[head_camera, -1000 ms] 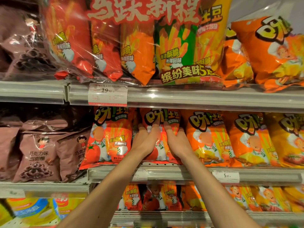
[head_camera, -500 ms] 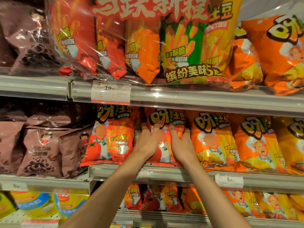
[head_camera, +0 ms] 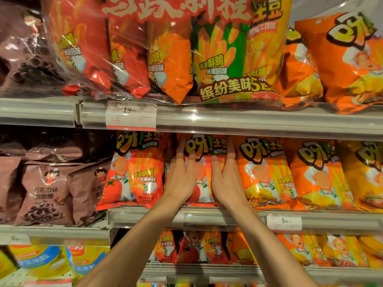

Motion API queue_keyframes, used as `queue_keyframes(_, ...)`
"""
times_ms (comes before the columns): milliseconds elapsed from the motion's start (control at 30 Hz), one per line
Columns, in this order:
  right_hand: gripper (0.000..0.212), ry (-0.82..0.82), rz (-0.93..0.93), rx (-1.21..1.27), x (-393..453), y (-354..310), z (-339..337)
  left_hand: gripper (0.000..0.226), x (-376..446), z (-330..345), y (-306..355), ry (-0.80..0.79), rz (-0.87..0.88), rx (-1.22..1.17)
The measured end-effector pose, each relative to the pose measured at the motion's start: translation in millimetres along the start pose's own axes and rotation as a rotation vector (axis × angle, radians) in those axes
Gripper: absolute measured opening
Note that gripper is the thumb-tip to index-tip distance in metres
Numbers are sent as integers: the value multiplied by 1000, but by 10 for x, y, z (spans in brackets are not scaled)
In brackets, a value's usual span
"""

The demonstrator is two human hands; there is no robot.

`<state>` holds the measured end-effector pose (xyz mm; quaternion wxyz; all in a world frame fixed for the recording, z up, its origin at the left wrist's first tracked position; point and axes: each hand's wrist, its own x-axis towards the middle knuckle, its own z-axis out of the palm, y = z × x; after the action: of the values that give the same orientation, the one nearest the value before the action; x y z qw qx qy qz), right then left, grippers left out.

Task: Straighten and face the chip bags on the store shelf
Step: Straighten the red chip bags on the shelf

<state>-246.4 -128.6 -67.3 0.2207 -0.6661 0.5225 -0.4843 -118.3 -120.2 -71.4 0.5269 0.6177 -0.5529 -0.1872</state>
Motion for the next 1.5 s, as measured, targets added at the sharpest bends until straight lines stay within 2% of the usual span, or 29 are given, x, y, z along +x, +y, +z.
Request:
queue_keyframes(100,53,-61,-38,-76,4,23,-4,44,50,21,-69,-39,31,-2)
queue_keyframes(267,50,-130,-83,-196,-15,-12,-35,44,59,18,-54,-35,49,7)
queue_keyframes(467,59,-125,36,-20,-27,-38,-91,44,-14,-38,47,15,58,123)
queue_keyframes(567,65,-126,-6,28,-125,-52,-218,48,-138,-118,83,40,126,162)
queue_keyframes(733,61,-171,-58,50,-381,119,-415,58,-427,-303,62,-47,178,188)
queue_keyframes(867,48,-245,-6,34,-580,241,-528,44,-700,-485,38,-69,236,133)
queue_keyframes(967,42,-143,-187,25,-792,227,-594,32,-896,-599,-38,-51,300,101)
queue_keyframes(1033,27,-103,-210,27,-946,238,-613,28,-1034,-675,-96,-29,243,55)
queue_keyframes(1167,21,-190,-12,-23,-1238,220,-516,24,-1266,-847,-253,-126,104,-46)
queue_keyframes(1333,9,-258,78,-70,-1610,181,-240,25,-1420,-1194,-624,-187,6,-98)
queue_keyframes(1433,34,-208,97,-103,-1815,100,-63,20,-1424,-1460,-803,-195,1,-128)
queue_keyframes(1500,37,-183,109,-102,-1905,21,61,18,-1404,-1622,-897,-202,12,-139)
